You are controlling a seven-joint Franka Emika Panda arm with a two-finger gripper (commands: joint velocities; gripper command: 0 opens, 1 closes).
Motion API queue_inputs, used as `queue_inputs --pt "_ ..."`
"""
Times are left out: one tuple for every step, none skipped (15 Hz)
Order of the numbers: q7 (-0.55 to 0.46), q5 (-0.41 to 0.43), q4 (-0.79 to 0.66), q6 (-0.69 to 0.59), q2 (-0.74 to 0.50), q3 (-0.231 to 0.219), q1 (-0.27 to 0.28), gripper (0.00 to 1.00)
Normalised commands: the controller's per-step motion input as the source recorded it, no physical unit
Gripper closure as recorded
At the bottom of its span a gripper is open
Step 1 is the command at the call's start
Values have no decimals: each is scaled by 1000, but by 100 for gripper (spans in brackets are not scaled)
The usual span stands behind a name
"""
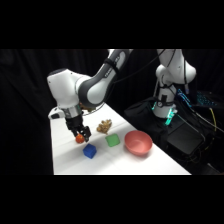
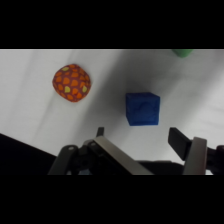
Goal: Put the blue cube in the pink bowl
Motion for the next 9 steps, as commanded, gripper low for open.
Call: queue_inputs --pt "-81 -42 -74 281 60 109 -93 0" --pt "-79 -38 -115 291 37 118 -96 0" --pt "-76 -36 -133 285 18 125 -98 0" --pt "-81 -37 -148 269 0 132 -99 0" --pt "-72 -44 -169 272 -18 133 -92 0" --pt "-65 -47 -178 262 -28 133 -86 0" --pt "-64 -44 -180 250 -36 136 -85 0" --pt "-53 -54 -179 244 -40 126 -76 0" --pt "-43 -61 -174 235 -41 119 -69 0"
